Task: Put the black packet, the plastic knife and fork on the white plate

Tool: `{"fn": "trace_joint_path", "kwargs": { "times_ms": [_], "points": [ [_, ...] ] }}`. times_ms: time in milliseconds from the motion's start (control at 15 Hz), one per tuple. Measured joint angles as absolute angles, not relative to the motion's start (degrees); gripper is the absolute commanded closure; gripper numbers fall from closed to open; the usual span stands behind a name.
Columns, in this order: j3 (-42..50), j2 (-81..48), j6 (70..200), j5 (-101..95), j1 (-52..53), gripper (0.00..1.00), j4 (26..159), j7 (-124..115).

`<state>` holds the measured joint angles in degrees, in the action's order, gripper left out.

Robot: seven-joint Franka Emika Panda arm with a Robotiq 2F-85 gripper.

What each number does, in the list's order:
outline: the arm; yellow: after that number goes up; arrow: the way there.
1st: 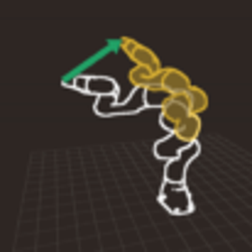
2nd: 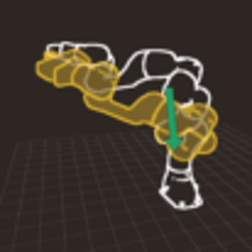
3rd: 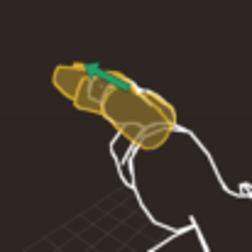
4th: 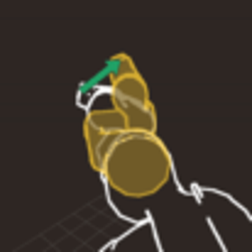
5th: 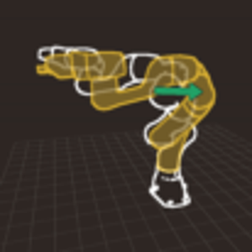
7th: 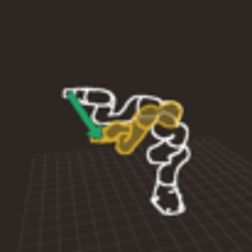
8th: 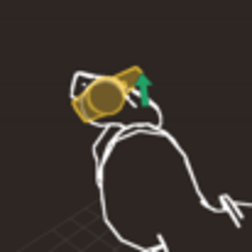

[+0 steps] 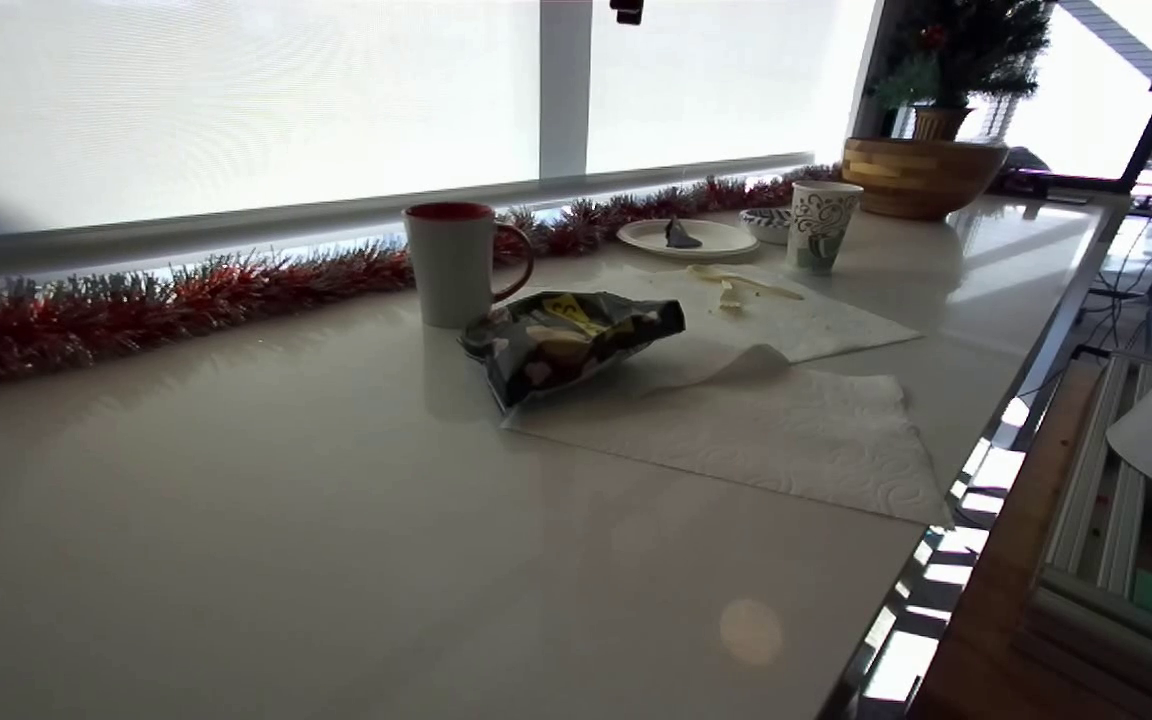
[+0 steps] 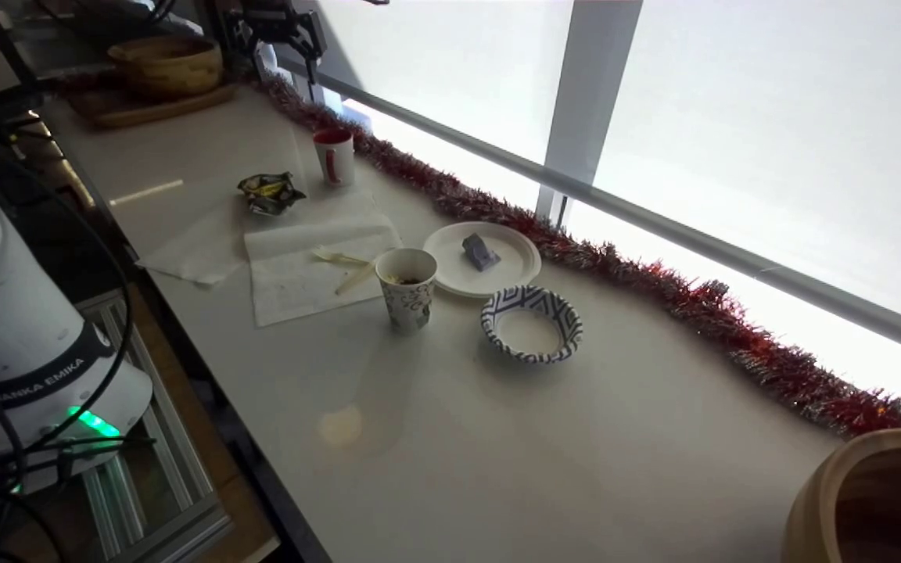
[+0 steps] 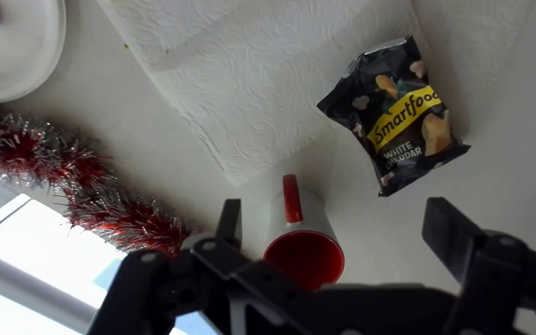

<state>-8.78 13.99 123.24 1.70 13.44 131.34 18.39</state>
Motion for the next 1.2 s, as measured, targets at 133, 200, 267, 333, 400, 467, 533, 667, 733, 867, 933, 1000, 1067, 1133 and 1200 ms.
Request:
{"fn": "trace_joint_path", "kwargs": {
  "times_ms": [133,200,267,333,400,467,533,667,733,867,933,1000,1067,1133,1200],
  "points": [
    [-8.8,10.7,124.3,3.0,14.4,0.00,131.0,23.5],
    [-8.8,9.2,124.8,4.0,14.9,0.00,130.9,26.1],
    [-9.0,7.7,125.6,4.9,15.3,0.00,130.8,28.6],
    [-9.3,6.2,126.5,5.3,15.6,0.00,130.8,30.5],
    [-9.7,4.9,127.3,5.8,15.9,0.00,130.8,32.1],
    [-10.0,3.9,127.6,5.9,16.0,0.00,130.7,32.2],
    [-10.1,3.6,127.6,5.8,15.9,0.00,130.7,32.1],
    [-10.0,3.9,127.6,5.8,15.6,0.00,130.7,32.1],
    [-10.0,4.1,127.6,5.8,15.6,0.00,130.7,32.1],
    [-10.0,4.1,127.6,5.8,15.5,0.00,130.7,32.1],
    [-10.1,3.9,127.7,5.8,15.5,0.00,130.6,32.1],
    [-10.2,3.3,127.9,5.8,15.5,0.00,130.6,32.1],
    [-10.4,2.3,128.4,5.8,15.5,0.00,130.5,32.1],
    [-10.7,1.0,129.1,5.8,15.6,0.00,130.2,32.1],
    [-11.0,-0.2,129.9,5.9,15.6,0.00,130.1,32.2]
  ]
}}
